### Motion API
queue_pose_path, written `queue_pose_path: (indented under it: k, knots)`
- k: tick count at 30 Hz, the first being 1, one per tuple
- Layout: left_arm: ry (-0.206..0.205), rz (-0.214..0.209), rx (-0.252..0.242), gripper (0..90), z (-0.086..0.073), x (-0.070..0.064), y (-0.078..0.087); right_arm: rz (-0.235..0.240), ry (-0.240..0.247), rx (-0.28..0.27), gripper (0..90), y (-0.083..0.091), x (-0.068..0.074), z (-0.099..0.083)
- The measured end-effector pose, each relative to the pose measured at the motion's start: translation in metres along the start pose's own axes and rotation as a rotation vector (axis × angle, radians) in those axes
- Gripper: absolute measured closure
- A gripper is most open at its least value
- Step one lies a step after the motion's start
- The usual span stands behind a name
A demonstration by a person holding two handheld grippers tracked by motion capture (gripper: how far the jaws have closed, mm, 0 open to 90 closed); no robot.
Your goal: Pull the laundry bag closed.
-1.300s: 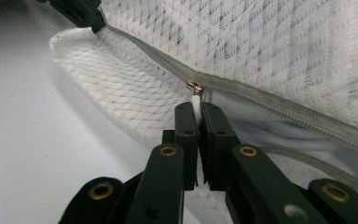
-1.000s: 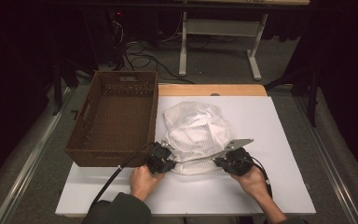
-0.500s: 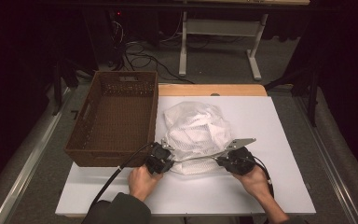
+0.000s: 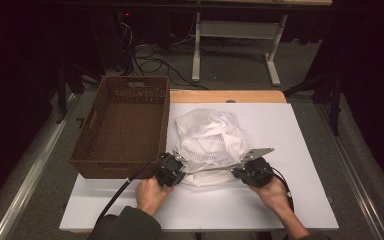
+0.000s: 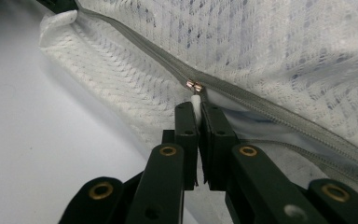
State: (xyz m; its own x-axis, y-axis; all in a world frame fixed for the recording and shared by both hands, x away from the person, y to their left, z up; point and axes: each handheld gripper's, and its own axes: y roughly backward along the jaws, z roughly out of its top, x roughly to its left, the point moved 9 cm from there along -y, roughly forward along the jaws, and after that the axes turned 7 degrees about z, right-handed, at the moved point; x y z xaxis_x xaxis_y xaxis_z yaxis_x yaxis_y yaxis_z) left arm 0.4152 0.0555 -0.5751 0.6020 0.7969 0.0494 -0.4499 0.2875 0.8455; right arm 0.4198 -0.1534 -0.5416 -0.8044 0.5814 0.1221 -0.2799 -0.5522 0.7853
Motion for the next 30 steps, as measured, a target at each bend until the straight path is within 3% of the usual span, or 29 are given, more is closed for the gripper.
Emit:
queue_pose_path:
  k: [15, 30]
  knots:
    - [0.002, -0.001, 0.002, 87.3, 0.0, 0.0, -0.001, -0.005, -0.005, 0.001, 87.2, 0.003, -0.003, -0.002]
    - [0.005, 0.004, -0.005, 87.2, 0.0, -0.001, -0.001, -0.016, -0.046, -0.019, 87.2, 0.016, -0.011, -0.009]
